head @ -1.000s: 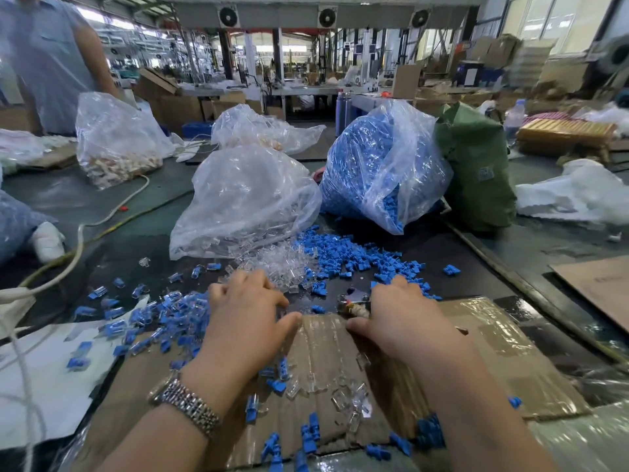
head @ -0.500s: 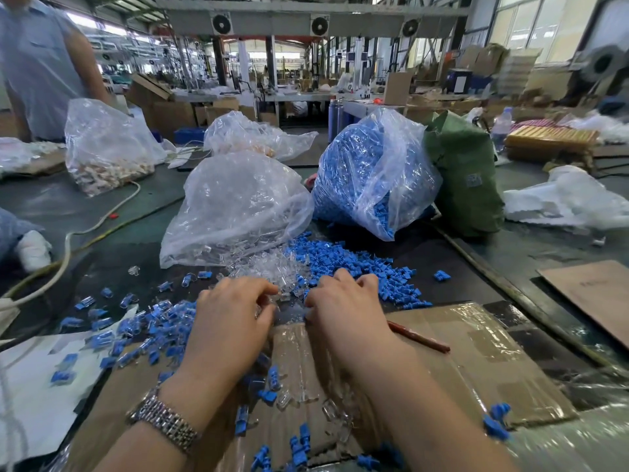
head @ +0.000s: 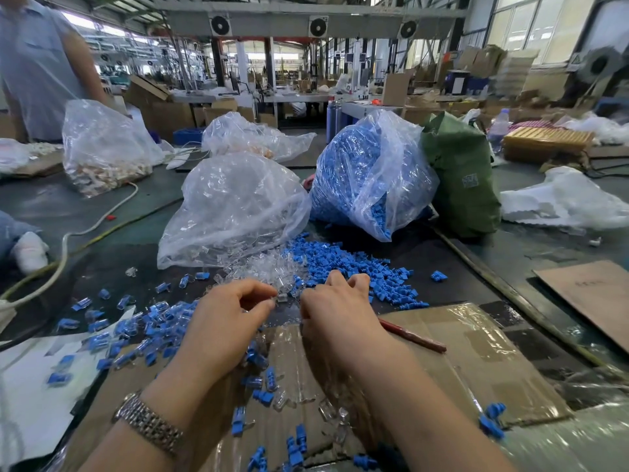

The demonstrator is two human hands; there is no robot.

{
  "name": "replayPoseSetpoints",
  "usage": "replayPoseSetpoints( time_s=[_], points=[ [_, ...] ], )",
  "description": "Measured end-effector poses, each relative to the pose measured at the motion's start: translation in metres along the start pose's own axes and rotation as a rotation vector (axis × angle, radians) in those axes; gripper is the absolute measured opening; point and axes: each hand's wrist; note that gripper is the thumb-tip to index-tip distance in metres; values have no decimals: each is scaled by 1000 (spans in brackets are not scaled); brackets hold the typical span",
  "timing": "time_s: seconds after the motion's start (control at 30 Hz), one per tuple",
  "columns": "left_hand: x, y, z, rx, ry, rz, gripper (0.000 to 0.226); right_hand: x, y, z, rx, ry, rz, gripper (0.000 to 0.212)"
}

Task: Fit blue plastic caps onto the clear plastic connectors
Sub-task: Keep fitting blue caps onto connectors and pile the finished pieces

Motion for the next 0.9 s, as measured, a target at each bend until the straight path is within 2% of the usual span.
replayPoseSetpoints(
  time_s=[0.17,0.3,0.4,0.47,0.53,0.57,0.73,0.9],
  points=[
    [2,1,-5,-85,15,23,17,1,-2,-5,-19,-44,42,14],
    [0,2,-6,-117,23,-12,15,4,-6,-12,30,-37,134,9],
    [-4,-2,-5,-167,-46,-200,13,14,-14,-16,170,63,388,10],
    [-4,-6,-4,-216,-128,-411,11,21,-23,-21,300,121,734,10],
    [-3,-9,-5,-276,-187,-624,15,23,-30,-26,350,84,1059,7],
    [-3,-10,-5,-301,-206,-709,19,23,-31,-28,354,48,1137,5],
    [1,-12,-6,-343,-203,-938,25,15,-33,-28,351,-29,1160,3],
    [5,-11,-8,-362,-175,-961,25,13,-28,-26,325,-61,991,5]
  ],
)
Point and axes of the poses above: each hand's wrist, its own z-axis towards the middle knuckle, its own y-axis out of the palm, x = y × z, and after that the axes turned 7 degrees about -y, right-handed
